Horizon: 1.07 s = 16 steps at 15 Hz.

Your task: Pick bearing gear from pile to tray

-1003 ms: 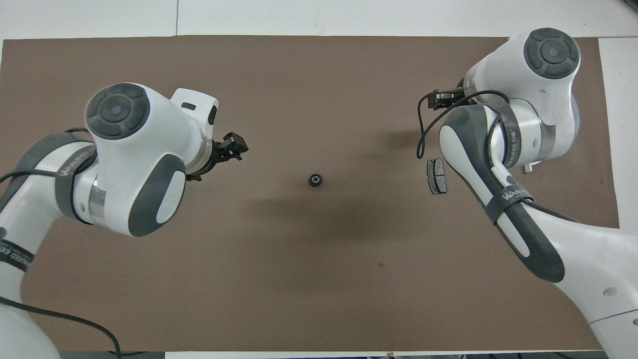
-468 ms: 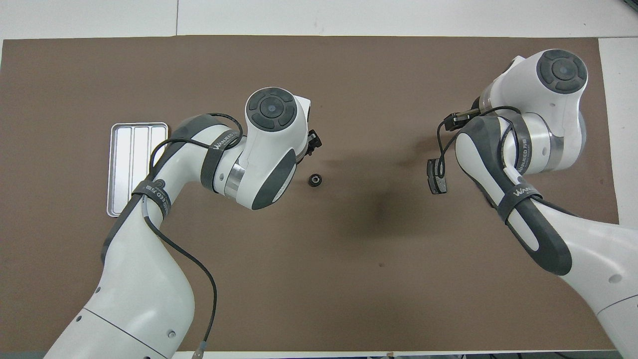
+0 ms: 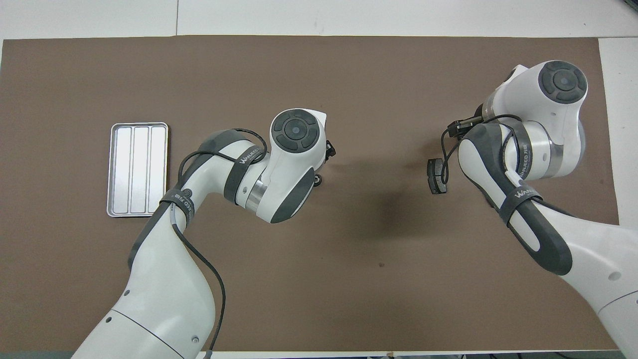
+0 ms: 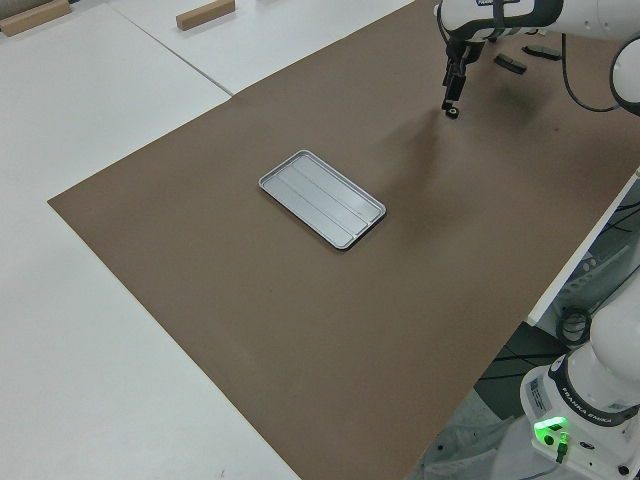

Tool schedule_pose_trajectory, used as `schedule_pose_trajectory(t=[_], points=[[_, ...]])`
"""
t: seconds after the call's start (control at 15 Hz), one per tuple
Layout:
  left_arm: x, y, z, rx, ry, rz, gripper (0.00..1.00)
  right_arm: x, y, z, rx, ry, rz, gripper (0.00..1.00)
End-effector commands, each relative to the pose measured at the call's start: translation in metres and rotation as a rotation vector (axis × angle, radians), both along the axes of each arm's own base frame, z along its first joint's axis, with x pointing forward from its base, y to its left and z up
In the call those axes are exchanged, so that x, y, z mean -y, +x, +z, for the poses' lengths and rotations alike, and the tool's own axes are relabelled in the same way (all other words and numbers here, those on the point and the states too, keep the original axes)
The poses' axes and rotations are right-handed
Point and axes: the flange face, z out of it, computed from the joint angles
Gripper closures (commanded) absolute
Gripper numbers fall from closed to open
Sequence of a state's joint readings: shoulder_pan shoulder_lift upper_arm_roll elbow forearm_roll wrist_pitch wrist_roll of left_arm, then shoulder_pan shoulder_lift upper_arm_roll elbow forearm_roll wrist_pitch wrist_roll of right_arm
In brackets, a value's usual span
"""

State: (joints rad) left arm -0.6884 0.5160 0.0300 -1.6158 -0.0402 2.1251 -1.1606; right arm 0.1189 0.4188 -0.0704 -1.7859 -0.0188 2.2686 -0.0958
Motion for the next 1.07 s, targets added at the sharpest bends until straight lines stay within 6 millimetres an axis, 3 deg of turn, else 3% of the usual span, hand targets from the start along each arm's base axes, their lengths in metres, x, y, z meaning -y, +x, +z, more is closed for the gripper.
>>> schedule_pose_trajectory(t=[0.0,0.13,0.27,0.47,0.87,1.0], points=[[0.005,-0.012,-0.008,0.024,-0.009,0.040,0.01,0.007,-0.007,-0.004,0.027,0.013,0.028,0.21],[0.006,-0.014,-0.017,0.022,-0.007,0.041,0.02,0.008,-0.005,-0.010,0.035,0.012,0.027,0.21],[0.020,-0.024,-0.037,0.008,0.012,0.042,0.02,0.008,-0.004,-0.016,0.035,0.012,0.025,0.22],[0.020,-0.019,-0.029,-0.002,0.020,0.049,0.02,0.005,-0.003,-0.026,0.038,0.012,0.022,0.22],[0.017,-0.017,-0.037,0.033,-0.005,0.079,0.10,-0.003,-0.002,-0.032,0.045,0.014,0.026,0.23],[0.017,-0.017,-0.039,0.039,-0.010,0.079,0.21,-0.004,-0.002,-0.032,0.043,0.014,0.028,0.38]])
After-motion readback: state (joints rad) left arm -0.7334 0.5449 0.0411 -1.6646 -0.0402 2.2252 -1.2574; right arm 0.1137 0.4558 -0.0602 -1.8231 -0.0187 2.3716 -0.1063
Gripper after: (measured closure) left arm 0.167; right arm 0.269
